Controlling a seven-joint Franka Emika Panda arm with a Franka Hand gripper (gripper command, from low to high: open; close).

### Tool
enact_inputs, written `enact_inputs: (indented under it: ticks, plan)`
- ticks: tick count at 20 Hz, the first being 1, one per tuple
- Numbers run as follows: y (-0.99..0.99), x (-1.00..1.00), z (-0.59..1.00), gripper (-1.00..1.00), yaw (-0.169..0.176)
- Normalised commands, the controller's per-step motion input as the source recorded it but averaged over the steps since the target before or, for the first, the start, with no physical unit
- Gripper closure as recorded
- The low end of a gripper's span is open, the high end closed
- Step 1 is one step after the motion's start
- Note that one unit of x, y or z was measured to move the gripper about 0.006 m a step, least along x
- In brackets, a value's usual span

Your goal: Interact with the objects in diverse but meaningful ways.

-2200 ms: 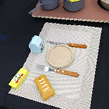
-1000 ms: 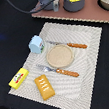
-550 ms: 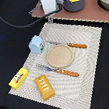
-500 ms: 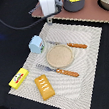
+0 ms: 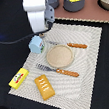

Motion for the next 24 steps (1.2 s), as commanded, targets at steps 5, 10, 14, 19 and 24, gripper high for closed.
enact_inputs:
  ticks: [5,10,14,19,24]
  plan:
    - [-0.11,0.00,-0.26,-1.00,-0.091]
    - [0.00,0.01,-0.24,-1.00,-0.062]
    - [0.00,0.05,-0.17,-1.00,-0.082]
    - [0.00,-0.02,-0.14,-1.00,-0.063]
    - [0.00,-0.04,-0.14,-1.00,-0.043]
